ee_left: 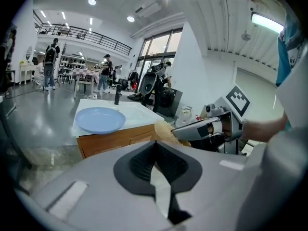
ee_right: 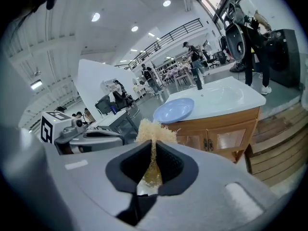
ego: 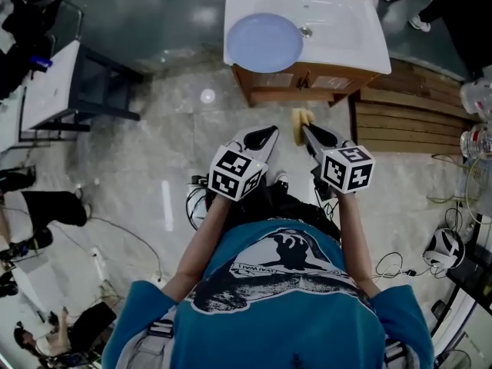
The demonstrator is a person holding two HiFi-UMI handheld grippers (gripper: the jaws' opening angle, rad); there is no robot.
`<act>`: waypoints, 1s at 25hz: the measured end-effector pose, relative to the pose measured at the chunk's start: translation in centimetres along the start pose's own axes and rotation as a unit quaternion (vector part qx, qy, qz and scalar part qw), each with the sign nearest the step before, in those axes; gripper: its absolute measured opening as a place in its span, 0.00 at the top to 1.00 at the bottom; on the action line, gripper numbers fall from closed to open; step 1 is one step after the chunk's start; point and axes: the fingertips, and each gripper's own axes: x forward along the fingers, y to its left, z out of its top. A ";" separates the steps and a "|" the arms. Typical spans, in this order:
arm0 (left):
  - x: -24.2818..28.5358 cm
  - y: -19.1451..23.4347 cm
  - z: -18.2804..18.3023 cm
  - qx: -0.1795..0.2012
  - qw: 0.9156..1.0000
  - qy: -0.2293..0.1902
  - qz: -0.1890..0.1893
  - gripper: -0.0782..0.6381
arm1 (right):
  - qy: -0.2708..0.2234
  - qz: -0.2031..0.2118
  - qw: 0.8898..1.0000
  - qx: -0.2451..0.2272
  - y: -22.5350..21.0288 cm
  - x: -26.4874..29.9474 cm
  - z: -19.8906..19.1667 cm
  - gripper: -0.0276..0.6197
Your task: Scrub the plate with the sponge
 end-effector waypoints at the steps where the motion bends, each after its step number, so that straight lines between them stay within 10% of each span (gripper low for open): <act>1: -0.2 -1.1 -0.3 0.002 1.000 -0.002 -0.002 0.88 | -0.003 -0.001 1.000 -0.001 0.0 -0.9 -0.7 0.91; 25: -1.8 -12.4 -3.7 0.065 0.996 0.012 -0.063 0.88 | -0.035 -0.026 0.999 0.009 1.1 -10.4 -6.8 0.92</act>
